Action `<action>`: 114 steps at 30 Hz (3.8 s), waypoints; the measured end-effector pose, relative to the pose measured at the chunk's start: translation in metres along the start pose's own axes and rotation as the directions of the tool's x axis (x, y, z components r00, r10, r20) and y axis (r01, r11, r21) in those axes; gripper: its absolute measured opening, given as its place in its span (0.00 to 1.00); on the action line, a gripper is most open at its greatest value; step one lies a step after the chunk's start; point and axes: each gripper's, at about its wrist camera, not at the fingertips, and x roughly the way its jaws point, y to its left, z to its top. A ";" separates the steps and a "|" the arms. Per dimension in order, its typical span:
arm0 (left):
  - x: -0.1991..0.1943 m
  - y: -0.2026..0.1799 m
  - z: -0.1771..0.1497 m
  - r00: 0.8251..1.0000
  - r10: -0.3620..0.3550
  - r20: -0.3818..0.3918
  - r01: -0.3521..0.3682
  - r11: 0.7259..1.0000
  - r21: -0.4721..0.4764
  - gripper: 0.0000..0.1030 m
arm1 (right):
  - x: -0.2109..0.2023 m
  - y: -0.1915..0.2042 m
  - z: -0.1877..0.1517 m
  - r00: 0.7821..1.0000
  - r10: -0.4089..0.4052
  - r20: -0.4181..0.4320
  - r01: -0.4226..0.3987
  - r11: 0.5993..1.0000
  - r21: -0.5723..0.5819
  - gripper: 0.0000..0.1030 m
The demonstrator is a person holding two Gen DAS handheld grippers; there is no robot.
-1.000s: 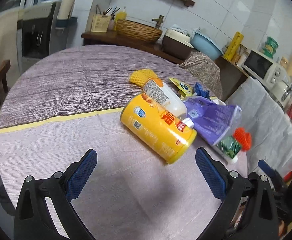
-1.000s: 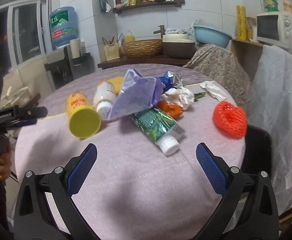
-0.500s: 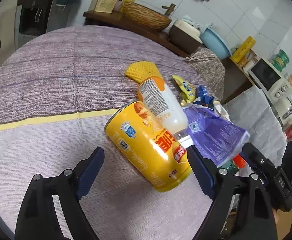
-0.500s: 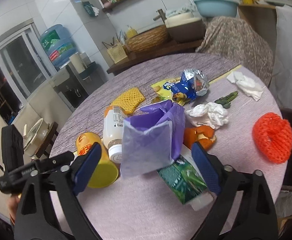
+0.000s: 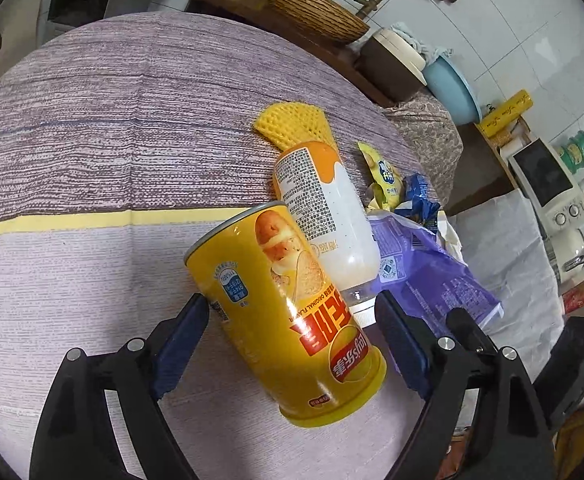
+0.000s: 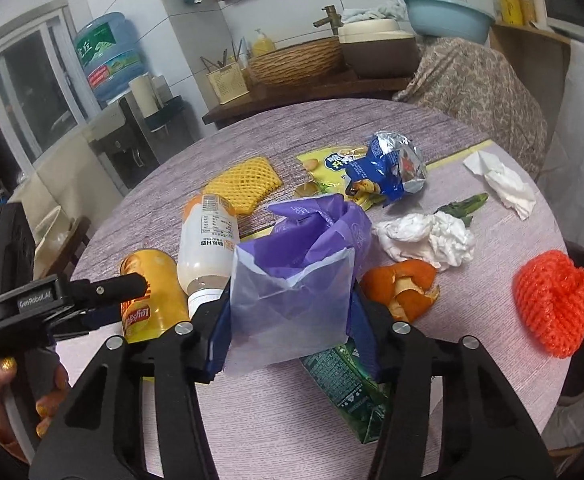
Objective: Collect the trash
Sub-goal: 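Grasp the purple plastic bag with the right tool while the left tool grasps the yellow chip can, then carry the purple bag over the black bin and open the right tool, then carry the yellow chip can over the bin and open the left tool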
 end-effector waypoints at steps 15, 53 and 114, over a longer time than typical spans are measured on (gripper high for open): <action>0.009 0.003 -0.002 1.000 0.008 -0.010 -0.008 1.000 0.027 0.69 | -0.015 0.014 -0.006 0.996 -0.005 0.085 0.015 0.993 -0.118 0.34; -0.028 -0.160 0.009 0.964 -0.245 0.099 0.189 0.901 0.391 0.55 | -0.151 -0.117 0.005 0.898 -0.215 0.384 0.207 0.976 0.064 0.33; 0.074 -0.248 -0.120 0.949 0.017 -0.314 0.193 0.757 0.624 0.68 | -0.060 -0.344 -0.123 0.863 -0.505 -0.001 0.450 0.768 0.456 0.76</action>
